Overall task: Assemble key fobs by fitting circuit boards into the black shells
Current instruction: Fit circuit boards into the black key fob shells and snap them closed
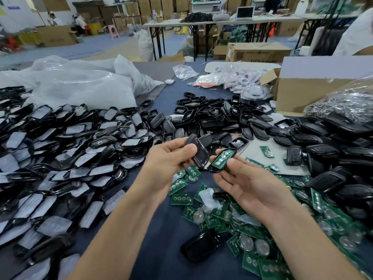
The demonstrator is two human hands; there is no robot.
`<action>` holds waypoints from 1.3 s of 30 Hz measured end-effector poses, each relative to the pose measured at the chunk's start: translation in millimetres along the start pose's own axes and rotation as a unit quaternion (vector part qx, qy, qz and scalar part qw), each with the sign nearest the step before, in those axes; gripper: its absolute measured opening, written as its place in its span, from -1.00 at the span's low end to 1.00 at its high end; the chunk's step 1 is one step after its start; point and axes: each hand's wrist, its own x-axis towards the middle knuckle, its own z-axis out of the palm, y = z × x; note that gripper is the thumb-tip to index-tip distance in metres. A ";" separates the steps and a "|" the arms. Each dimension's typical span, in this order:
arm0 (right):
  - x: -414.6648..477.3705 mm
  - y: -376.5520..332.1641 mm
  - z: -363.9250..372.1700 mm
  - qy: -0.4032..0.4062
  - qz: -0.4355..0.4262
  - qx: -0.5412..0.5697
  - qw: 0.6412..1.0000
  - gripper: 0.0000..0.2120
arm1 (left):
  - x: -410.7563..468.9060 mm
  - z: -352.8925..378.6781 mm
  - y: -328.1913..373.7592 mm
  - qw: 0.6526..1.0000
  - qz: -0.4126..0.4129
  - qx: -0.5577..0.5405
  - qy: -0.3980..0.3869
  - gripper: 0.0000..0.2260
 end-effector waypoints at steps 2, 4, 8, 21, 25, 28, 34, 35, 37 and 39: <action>0.6 -1.1 -1.9 -0.009 0.000 -0.002 1.000 -0.86 | 1.2 10.1 -14.3 1.000 -0.005 -0.005 0.018 -0.77; 1.2 -1.8 -3.8 -0.018 0.003 -0.011 1.000 -0.81 | 1.0 13.6 -21.4 1.000 -0.017 -0.002 0.018 -0.75; 4.5 -1.8 -8.2 -0.029 0.013 -0.022 0.999 -0.73 | 1.0 9.8 -26.5 1.000 -0.012 -0.002 -0.001 -0.80; 3.7 -4.9 -9.8 -0.066 0.017 0.009 0.998 -0.70 | -4.3 19.2 -19.8 0.997 -0.039 -0.067 0.006 -0.86; 4.8 -3.3 -11.7 -0.060 0.009 -0.033 0.998 -0.72 | -6.4 24.0 -19.7 0.995 -0.047 -0.082 0.028 -0.88; 7.9 -1.6 -11.4 -0.025 -0.008 -0.042 0.999 -0.74 | -6.1 21.0 -20.6 0.998 -0.005 0.029 0.062 -0.94; 11.0 8.8 -4.2 0.065 -0.091 -0.120 0.986 -0.84 | -9.1 20.0 -25.9 0.964 0.045 0.250 0.080 -0.89; 11.6 10.2 -3.5 0.080 -0.105 -0.132 0.982 -0.85 | -8.8 20.0 -25.8 0.965 0.044 0.249 0.071 -0.91; 11.4 12.1 -2.7 0.092 -0.130 -0.152 0.975 -0.83 | -7.9 18.4 -24.7 0.972 0.035 0.228 0.048 -0.92; 10.7 12.7 -2.8 0.092 -0.151 -0.173 0.969 -0.77 | -7.5 16.7 -21.8 0.977 0.029 0.208 0.045 -0.89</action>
